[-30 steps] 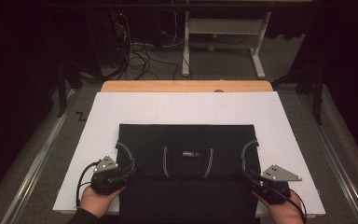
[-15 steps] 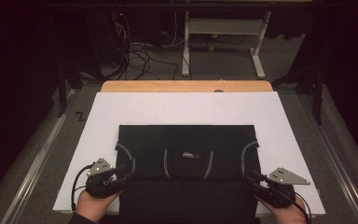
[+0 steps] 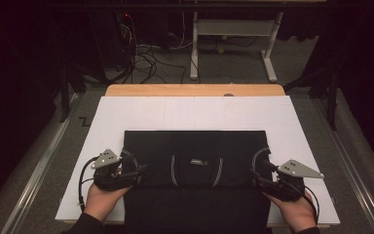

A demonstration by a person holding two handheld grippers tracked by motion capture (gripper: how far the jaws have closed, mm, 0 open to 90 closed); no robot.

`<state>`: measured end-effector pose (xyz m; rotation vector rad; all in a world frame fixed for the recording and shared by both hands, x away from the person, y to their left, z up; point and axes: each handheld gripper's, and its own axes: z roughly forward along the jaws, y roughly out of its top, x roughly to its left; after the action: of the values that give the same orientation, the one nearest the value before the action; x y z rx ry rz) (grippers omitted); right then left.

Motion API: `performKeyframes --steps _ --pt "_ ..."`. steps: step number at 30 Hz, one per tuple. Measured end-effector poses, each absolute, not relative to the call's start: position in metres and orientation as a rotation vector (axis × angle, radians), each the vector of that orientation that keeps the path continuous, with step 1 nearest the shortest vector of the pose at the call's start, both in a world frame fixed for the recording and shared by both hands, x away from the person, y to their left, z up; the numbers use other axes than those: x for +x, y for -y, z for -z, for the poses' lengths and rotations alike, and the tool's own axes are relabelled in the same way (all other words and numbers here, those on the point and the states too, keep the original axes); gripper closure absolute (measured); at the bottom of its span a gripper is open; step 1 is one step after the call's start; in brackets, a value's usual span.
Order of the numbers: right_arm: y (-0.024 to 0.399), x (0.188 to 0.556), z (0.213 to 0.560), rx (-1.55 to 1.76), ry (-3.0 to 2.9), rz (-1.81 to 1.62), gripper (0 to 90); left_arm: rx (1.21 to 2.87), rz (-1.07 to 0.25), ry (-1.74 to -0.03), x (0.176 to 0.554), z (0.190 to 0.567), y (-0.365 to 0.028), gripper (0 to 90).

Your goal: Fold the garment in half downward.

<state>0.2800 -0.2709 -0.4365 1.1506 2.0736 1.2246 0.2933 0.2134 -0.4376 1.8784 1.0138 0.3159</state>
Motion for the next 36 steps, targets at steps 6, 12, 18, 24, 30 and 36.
performKeyframes --steps 6,12,18,24,30,36 --pt "0.254 0.301 0.431 1.123 -2.095 -1.222 36.9 1.861 -0.289 -1.023 0.312 0.436 -0.203 21.6" --pt "0.235 0.317 0.426 1.094 -2.114 -1.201 35.2 1.890 -0.291 -1.028 0.328 0.432 -0.191 21.4" --pt "0.217 0.334 0.426 1.094 -2.165 -1.159 37.3 1.978 -0.243 -1.041 0.346 0.433 -0.167 24.3" --pt "0.197 0.351 0.436 1.141 -2.254 -1.105 46.2 2.103 -0.180 -1.062 0.363 0.441 -0.133 29.3" --pt "0.179 0.359 0.452 1.174 -2.387 -1.002 53.4 2.210 -0.111 -1.086 0.372 0.460 -0.116 34.0" --pt "0.172 0.357 0.462 1.153 -2.464 -0.955 65.1 2.263 -0.175 -1.025 0.364 0.465 -0.109 47.9"
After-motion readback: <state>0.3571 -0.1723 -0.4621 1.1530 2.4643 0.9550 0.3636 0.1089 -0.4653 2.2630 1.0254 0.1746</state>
